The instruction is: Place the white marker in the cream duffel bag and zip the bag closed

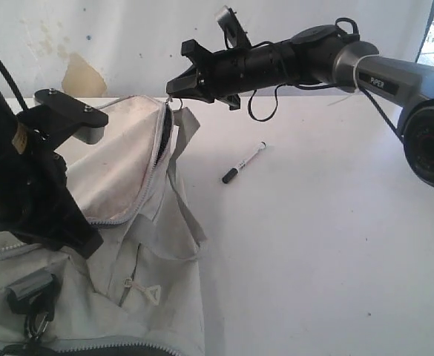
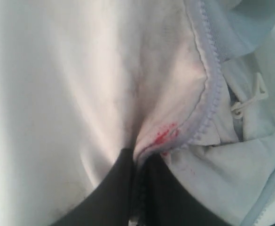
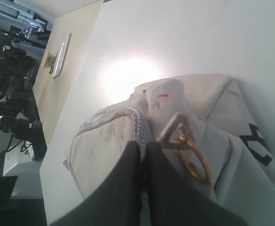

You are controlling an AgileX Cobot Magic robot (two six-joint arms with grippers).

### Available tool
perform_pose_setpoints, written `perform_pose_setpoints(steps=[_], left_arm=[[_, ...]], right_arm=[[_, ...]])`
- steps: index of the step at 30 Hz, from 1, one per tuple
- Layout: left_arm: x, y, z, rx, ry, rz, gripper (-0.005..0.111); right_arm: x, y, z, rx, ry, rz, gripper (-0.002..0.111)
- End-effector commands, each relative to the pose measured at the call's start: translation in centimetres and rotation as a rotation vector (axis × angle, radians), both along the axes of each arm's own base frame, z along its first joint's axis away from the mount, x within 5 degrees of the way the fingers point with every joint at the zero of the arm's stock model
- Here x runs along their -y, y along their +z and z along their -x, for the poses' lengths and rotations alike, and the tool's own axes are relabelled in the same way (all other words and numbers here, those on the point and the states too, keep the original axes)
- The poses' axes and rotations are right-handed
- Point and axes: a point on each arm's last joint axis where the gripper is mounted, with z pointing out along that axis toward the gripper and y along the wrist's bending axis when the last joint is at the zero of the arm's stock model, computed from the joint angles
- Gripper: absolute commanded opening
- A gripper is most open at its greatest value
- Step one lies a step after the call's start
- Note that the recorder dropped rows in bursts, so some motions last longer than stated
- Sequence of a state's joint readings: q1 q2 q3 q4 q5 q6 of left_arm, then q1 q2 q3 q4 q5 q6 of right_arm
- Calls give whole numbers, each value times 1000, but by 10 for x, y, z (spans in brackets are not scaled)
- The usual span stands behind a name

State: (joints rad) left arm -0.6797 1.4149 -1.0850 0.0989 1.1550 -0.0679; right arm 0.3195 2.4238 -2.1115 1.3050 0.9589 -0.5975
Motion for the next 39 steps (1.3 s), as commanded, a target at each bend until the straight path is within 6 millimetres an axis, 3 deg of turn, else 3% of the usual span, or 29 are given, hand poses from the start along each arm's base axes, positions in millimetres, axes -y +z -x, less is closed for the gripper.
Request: perform_pose_setpoints(steps=[1,6,8,11,15,21,26,32,36,39], left_arm=[[-6,1,6,-37,18,-45,0],[2,2,1,12,18,45,0],[6,2,-1,32,16,88,0],[9,3,-2,45,13,124,1],[9,3,-2,52,13,130,20],[13,4,-4,70,16,168,59],[22,7,-4,83,-13,271,71],[25,7,-7,108,-54,285,61],[26,0,-11,106,-63,249,39],[29,-7,-14,92,-62,238,16]], right_arm=[[11,7,-9,20,-63,-24,0],[10,4,-2,8,18,5,4],[10,3,0,11,51,20,13],[11,2,1,12,68,31,36],[13,2,5,-8,117,24,59],[31,-1,9,-83,185,54,60],[53,-9,3,-149,128,155,49],[77,-16,-3,-184,73,245,41],[88,-24,-3,-169,74,399,41],[95,-29,-3,-172,65,511,41]])
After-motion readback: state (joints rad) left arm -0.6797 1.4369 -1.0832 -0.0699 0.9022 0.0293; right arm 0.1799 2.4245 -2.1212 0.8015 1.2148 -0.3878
